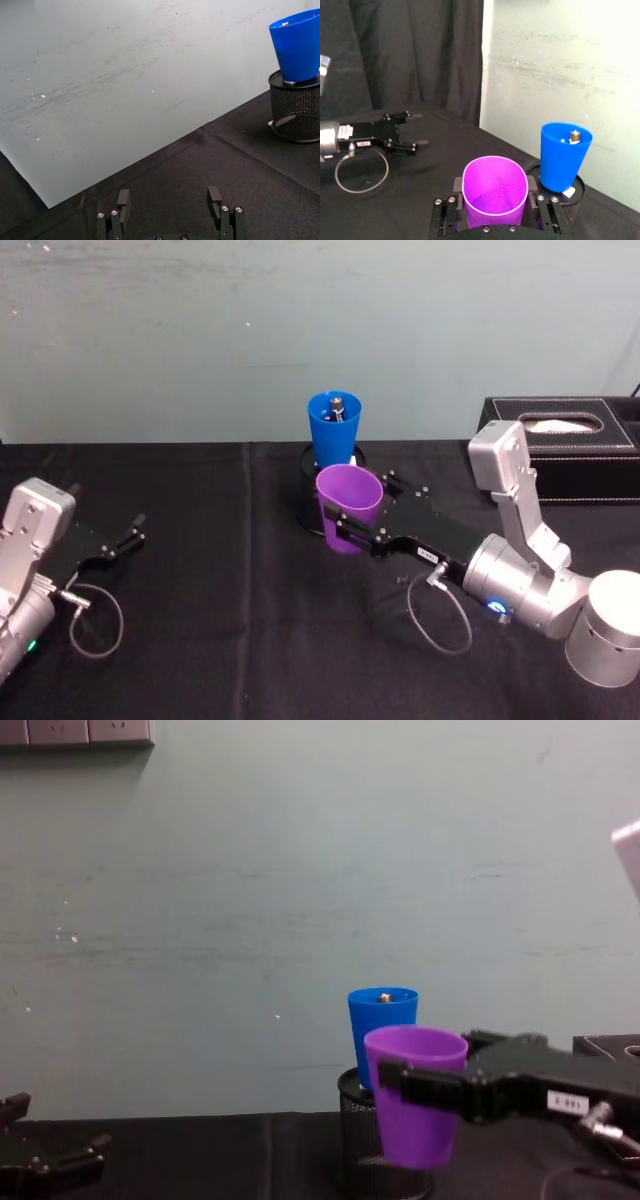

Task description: Pick up one cup with a gripper and tap it against the other cup.

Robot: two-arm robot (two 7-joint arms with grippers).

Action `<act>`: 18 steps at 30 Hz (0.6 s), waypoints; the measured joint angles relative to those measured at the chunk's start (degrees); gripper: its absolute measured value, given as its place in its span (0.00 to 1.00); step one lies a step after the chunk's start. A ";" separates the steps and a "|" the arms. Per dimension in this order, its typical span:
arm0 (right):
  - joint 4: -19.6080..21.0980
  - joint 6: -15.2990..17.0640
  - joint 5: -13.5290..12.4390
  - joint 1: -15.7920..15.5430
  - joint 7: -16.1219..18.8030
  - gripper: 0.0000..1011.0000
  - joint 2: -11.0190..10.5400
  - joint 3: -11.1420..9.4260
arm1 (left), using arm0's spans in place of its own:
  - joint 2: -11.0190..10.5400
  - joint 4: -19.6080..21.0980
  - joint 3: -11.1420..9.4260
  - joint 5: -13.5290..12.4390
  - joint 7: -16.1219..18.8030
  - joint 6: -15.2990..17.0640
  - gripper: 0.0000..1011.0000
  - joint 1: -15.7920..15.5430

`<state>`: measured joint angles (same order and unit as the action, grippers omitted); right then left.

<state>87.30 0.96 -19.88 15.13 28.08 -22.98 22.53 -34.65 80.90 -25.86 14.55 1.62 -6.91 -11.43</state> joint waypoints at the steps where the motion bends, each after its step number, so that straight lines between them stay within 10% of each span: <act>1: 0.00 0.00 0.00 0.00 0.00 0.71 0.00 0.00 | 0.00 0.00 0.00 0.00 0.00 0.00 0.99 0.00; 18: 2.87 1.60 -0.77 -0.33 -0.86 0.71 -1.04 0.06 | 0.00 0.00 0.00 0.00 0.00 0.00 0.99 0.00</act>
<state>90.17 2.57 -20.65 14.79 27.22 -24.01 22.59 -34.65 80.90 -25.86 14.55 1.62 -6.91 -11.43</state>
